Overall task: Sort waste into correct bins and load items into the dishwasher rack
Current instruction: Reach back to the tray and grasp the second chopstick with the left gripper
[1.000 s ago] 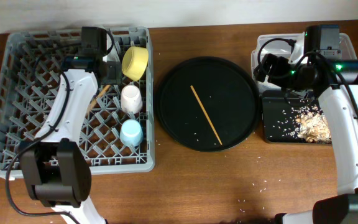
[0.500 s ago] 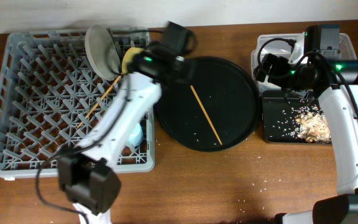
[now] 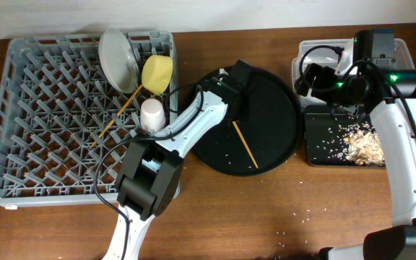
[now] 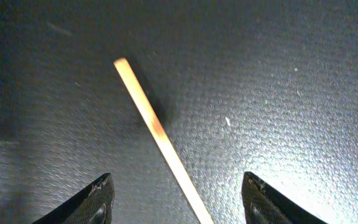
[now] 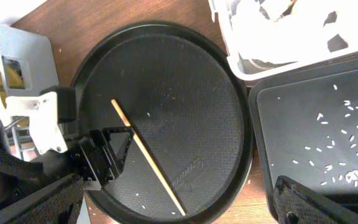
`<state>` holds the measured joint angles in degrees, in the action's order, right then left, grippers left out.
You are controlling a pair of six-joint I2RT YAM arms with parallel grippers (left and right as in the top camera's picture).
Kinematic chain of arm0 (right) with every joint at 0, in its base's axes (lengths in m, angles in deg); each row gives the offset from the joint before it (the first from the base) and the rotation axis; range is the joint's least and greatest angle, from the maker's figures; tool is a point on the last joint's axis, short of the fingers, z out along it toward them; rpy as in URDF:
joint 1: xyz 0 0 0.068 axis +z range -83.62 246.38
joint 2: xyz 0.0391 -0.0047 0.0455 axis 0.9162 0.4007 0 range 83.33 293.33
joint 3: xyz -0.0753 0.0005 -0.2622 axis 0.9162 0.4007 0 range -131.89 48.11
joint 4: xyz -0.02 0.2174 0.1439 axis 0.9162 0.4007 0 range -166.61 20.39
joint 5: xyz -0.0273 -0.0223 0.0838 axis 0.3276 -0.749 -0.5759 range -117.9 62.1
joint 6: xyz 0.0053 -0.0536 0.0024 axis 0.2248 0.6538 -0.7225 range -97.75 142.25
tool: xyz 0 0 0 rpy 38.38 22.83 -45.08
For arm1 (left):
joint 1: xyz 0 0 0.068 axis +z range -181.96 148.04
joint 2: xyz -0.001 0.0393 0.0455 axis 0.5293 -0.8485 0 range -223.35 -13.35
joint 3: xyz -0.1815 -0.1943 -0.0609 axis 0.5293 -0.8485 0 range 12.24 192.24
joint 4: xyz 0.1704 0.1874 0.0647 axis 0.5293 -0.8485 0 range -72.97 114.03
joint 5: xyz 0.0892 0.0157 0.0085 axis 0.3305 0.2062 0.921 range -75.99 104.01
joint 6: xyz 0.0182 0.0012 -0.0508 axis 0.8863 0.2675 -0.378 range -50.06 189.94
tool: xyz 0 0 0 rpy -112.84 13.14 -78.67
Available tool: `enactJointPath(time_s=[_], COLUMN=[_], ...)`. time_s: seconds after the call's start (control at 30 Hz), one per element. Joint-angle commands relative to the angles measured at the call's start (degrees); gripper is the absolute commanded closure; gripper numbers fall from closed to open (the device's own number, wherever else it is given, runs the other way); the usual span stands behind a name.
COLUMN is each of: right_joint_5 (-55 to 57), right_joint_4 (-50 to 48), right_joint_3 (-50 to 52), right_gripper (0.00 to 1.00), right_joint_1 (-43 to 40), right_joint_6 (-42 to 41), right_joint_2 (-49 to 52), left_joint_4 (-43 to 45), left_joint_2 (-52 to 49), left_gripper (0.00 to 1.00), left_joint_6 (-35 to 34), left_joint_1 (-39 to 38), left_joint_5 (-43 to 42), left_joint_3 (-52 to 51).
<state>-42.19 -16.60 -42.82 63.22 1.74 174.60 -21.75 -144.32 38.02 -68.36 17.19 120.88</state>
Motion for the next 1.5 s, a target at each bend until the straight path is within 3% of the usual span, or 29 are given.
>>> enactJointPath(time_s=[0.0, 0.1, 0.17, 0.2, 0.3, 0.33, 0.5, 0.77, 0.93, 1.0, 1.1, 1.23, 1.47], right_joint_5=[0.0, 0.0, 0.0, 0.0, -0.1, -0.1, -0.1, -0.3, -0.3, -0.3, -0.3, -0.3, -0.3], right_joint_4=[0.0, 0.0, 0.0, 0.0, 0.0, -0.1, -0.3, -0.1, 0.5, 0.5, 0.5, 0.5, 0.5], right_joint_3=[-0.3, -0.3, -0.3, -0.3, -0.3, -0.3, -0.3, -0.3, -0.3, -0.3, -0.3, -0.3, -0.3], right_gripper=[0.01, 0.02, 0.02, 0.02, 0.02, 0.02, 0.02, 0.01, 0.01, 0.02, 0.01, 0.02, 0.01], right_joint_1=[0.5, 0.5, 0.5, 0.5, 0.5, 0.5, 0.5, 0.5, 0.5, 0.5, 0.5, 0.5, 0.5], right_joint_6=[0.6, 0.8, 0.8, 0.8, 0.8, 0.8, 0.8, 0.7, 0.7, 0.7, 0.7, 0.8, 0.8], right_joint_2=[0.5, 0.5, 0.5, 0.5, 0.5, 0.5, 0.5, 0.5, 0.5, 0.5, 0.5, 0.5, 0.5], left_joint_4=[0.0, -1.4, -1.5, -1.6, -7.5, -10.3, -21.3, -19.9, -20.1, -20.8, -21.6, -21.6, -24.0], left_joint_2=[0.4, 0.4, 0.4, 0.4, 0.4, 0.4, 0.4, -5.7, -11.8, -12.9, -13.5, -14.1, -14.1], left_gripper=[0.33, 0.29, 0.17, 0.16, 0.13, 0.07, 0.07, 0.07, 0.11, 0.23, 0.27, 0.43, 0.46], left_joint_6=[-1.5, -1.5, -1.3, 0.4, 1.3, 1.1, -2.1, -8.9, -11.2, -11.2, -11.1, -11.1, -9.1], left_joint_1=[0.0, 0.0, 0.0, 0.2, 1.3, 1.7, 3.0, 1.5, 1.2, 1.2, 0.9, 0.8, 1.1], left_joint_5=[-6.6, -8.3, -8.4, -10.0, -14.5, -13.8, -8.8, -4.9, -7.9, -8.3, -8.3, -8.3, -8.2], left_joint_3=[0.4, 0.4, 0.4, 0.8, 5.3, 7.3, 17.3, 17.9, 17.9, 17.8, 17.8, 17.8, 18.8])
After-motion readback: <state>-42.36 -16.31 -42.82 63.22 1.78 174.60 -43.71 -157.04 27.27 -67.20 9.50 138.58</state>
